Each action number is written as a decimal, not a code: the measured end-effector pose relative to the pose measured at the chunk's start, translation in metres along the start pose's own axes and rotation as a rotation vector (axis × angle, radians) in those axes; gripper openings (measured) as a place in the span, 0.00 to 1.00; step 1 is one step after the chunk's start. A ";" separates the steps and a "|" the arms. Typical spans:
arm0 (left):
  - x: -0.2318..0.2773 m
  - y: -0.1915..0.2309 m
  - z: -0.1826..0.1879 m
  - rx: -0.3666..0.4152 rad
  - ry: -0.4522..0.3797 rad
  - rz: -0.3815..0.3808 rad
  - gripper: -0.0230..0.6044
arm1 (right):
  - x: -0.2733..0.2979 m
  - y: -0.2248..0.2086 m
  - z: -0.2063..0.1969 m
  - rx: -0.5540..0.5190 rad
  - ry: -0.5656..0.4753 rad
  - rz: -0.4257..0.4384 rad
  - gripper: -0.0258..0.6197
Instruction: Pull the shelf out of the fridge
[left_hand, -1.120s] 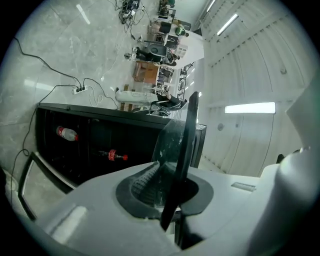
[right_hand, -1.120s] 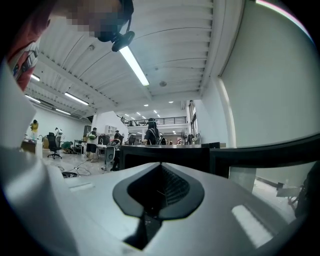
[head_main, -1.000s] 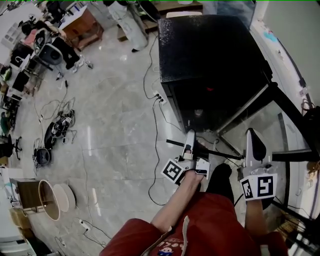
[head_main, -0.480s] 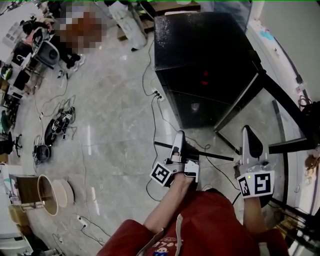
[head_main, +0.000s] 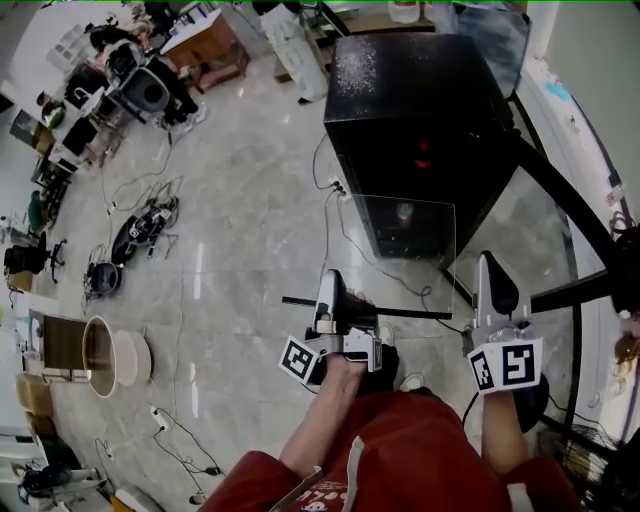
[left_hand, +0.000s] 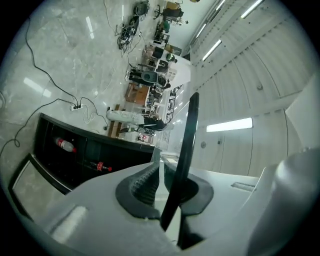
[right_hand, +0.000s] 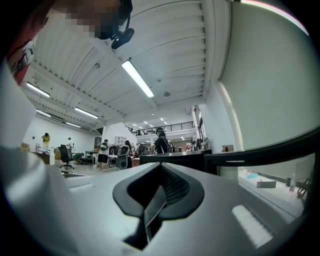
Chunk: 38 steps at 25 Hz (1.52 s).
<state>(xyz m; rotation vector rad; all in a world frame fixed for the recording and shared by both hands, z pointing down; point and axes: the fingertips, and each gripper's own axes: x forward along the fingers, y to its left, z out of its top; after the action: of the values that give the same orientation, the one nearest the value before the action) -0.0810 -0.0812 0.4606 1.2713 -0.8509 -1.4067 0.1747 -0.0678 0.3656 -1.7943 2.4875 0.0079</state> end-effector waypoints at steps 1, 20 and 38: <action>-0.008 -0.006 0.004 0.005 -0.016 -0.008 0.09 | -0.003 0.004 -0.001 0.003 -0.005 0.011 0.04; -0.107 -0.085 0.039 -0.006 -0.149 -0.093 0.09 | -0.064 0.044 0.011 -0.017 -0.084 0.051 0.04; -0.121 -0.108 0.046 -0.017 -0.150 -0.138 0.10 | -0.074 0.068 0.018 -0.062 -0.083 0.079 0.04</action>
<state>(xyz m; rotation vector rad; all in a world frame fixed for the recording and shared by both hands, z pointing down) -0.1579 0.0551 0.3981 1.2423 -0.8628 -1.6321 0.1342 0.0251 0.3501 -1.6797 2.5250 0.1625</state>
